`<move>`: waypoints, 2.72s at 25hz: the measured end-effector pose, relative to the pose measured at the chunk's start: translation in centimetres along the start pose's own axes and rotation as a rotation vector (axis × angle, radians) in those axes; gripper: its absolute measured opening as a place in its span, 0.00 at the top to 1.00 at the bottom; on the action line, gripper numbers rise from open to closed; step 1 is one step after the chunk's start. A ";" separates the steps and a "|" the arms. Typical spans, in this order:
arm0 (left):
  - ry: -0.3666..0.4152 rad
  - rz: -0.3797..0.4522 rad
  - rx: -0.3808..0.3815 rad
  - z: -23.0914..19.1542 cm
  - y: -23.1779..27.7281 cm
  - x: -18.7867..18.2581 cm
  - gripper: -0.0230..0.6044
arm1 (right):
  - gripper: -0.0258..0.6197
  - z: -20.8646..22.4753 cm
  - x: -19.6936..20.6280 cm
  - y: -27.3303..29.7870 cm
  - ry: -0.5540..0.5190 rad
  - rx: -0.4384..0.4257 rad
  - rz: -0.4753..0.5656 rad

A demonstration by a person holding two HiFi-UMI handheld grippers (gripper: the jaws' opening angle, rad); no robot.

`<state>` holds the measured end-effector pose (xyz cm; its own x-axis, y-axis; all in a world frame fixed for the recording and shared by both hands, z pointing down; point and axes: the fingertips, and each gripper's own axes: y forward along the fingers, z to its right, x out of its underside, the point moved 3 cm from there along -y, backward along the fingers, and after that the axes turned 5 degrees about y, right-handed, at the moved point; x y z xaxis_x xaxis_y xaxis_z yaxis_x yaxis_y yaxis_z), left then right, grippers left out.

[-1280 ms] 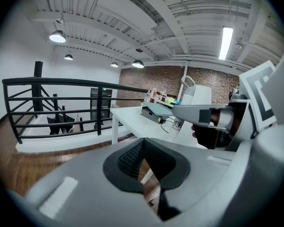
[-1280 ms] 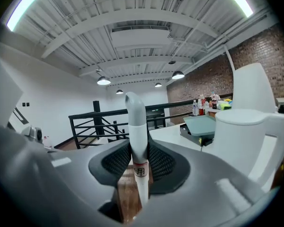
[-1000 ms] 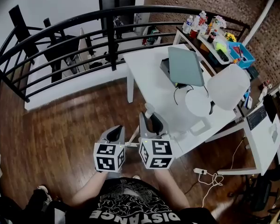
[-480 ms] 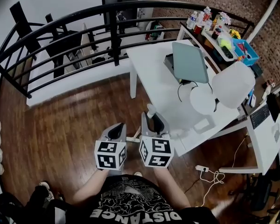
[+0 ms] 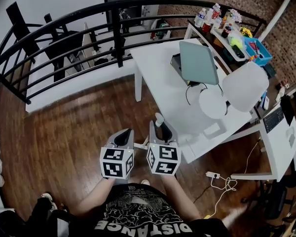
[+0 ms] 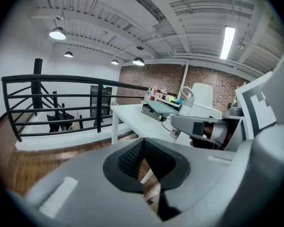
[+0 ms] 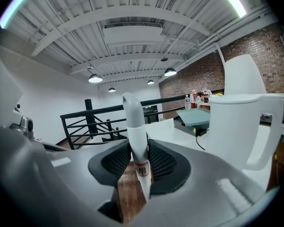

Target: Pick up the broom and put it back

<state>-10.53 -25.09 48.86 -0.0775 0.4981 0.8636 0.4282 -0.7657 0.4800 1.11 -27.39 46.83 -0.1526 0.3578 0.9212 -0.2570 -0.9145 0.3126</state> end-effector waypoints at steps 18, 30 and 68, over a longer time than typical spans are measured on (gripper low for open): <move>0.010 -0.024 0.003 -0.5 0.2 0.2 0.95 | 0.80 2.9 6.7 1.6 0.072 0.118 -0.082; 0.024 -0.038 0.030 0.0 1.1 0.1 0.96 | 0.80 4.9 6.6 1.9 0.060 0.177 -0.050; 0.088 -0.041 0.144 4.3 4.4 -0.5 0.96 | 0.79 11.7 6.5 3.0 0.017 0.262 -0.083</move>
<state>-4.69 -26.95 49.89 -0.1736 0.4857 0.8567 0.5469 -0.6759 0.4940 10.53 -30.05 56.42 -0.1583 0.4351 0.8864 -0.0145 -0.8986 0.4385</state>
